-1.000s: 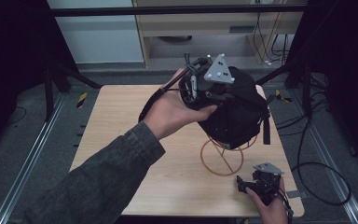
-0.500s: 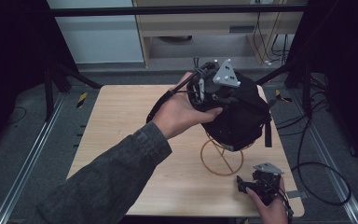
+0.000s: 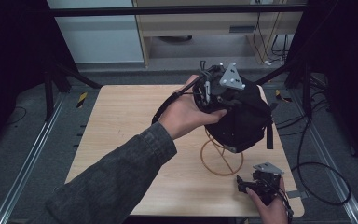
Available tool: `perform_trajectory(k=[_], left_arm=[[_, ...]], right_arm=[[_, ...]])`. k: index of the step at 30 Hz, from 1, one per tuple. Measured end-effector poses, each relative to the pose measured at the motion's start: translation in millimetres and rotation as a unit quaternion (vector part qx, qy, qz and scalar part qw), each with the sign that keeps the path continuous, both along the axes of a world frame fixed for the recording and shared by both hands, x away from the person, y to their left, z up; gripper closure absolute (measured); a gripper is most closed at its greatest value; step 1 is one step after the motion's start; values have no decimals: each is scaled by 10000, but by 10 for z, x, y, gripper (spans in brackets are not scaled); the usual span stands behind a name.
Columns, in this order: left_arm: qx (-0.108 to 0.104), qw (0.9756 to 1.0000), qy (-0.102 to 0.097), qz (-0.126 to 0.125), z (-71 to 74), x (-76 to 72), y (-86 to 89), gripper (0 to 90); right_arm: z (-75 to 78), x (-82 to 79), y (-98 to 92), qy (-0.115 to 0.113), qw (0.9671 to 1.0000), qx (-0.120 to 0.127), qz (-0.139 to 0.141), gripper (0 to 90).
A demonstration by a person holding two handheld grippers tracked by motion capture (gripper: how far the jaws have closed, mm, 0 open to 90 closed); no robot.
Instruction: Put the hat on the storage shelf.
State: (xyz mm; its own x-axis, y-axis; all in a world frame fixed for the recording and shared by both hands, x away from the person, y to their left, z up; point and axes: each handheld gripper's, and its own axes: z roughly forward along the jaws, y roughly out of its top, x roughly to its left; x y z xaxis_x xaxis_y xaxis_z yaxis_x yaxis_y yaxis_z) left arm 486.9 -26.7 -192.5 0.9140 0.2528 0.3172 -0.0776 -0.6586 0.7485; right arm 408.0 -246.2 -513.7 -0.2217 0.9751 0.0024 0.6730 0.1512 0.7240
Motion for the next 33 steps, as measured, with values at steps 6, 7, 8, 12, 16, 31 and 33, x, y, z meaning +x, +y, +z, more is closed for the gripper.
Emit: perform_trajectory(k=[6,7,8,12,16,31,33], left_arm=[[13,10000,20,23,-50,40,-30,736],[16,10000,23,23,-61,52,-35,736],[8,10000,45,36,-71,58,-41,736],[1,10000,80,18,-111,77,-58,736],[26,9999,102,21,-138,87,-72,736],[217,9994,249,76,-303,177,-120,734],[217,9994,253,64,-318,176,-133,734]], right_arm=[[0,0,0,-1,10000,-1,2,3],[0,1,0,-3,10000,-2,3,3],[0,1,0,-2,10000,-1,4,3],[0,1,-1,-2,10000,-7,5,3],[0,1,-1,0,10000,-4,4,3],[1,1,-5,-8,10000,-29,15,3],[0,0,-2,-1,10000,-12,2,3]])
